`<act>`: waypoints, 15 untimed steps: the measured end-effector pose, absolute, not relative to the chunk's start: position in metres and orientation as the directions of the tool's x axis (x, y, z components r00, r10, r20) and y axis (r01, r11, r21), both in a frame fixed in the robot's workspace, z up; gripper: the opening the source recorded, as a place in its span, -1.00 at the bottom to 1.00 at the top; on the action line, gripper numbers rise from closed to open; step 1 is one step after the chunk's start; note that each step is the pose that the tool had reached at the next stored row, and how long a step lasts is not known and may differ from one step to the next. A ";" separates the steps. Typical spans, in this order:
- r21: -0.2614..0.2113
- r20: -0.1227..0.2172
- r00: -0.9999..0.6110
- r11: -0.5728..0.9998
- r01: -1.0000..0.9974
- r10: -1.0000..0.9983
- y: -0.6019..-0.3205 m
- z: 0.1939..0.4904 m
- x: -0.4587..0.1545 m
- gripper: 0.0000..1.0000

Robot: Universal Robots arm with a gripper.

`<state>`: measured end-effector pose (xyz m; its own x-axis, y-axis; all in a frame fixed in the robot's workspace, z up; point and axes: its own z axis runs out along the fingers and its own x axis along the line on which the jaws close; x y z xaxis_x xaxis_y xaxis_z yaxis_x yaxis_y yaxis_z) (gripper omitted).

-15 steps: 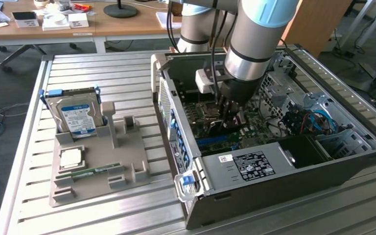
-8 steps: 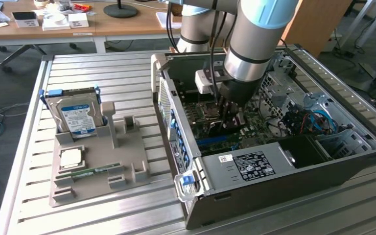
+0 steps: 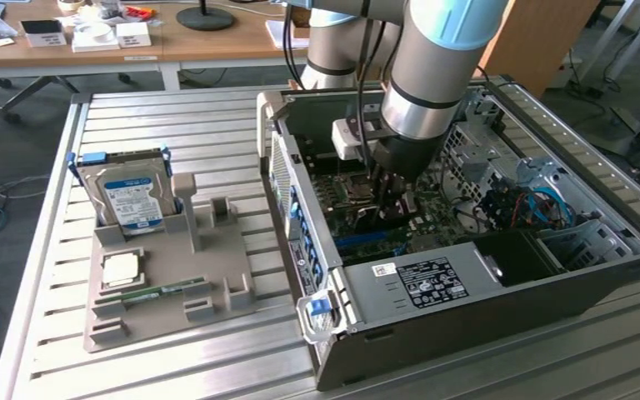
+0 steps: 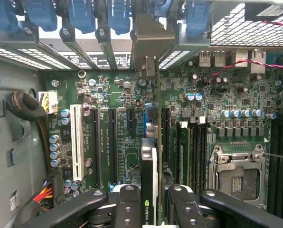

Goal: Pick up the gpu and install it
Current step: 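Insert the gpu into the slot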

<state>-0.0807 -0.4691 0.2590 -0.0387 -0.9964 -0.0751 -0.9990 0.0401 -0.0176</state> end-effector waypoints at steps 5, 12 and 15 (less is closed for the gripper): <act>-0.013 -0.075 -0.039 0.040 -0.999 -0.996 -0.469 0.259 -0.080 -0.47; -0.001 -0.074 -0.040 0.040 -0.999 -0.996 -0.469 0.259 -0.077 -0.47; -0.001 -0.074 -0.040 0.040 -0.999 -0.996 -0.469 0.259 -0.076 -0.47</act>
<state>-0.0765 -0.4692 0.2590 -0.0400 -0.9964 -0.0741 -0.9992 0.0401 -0.0005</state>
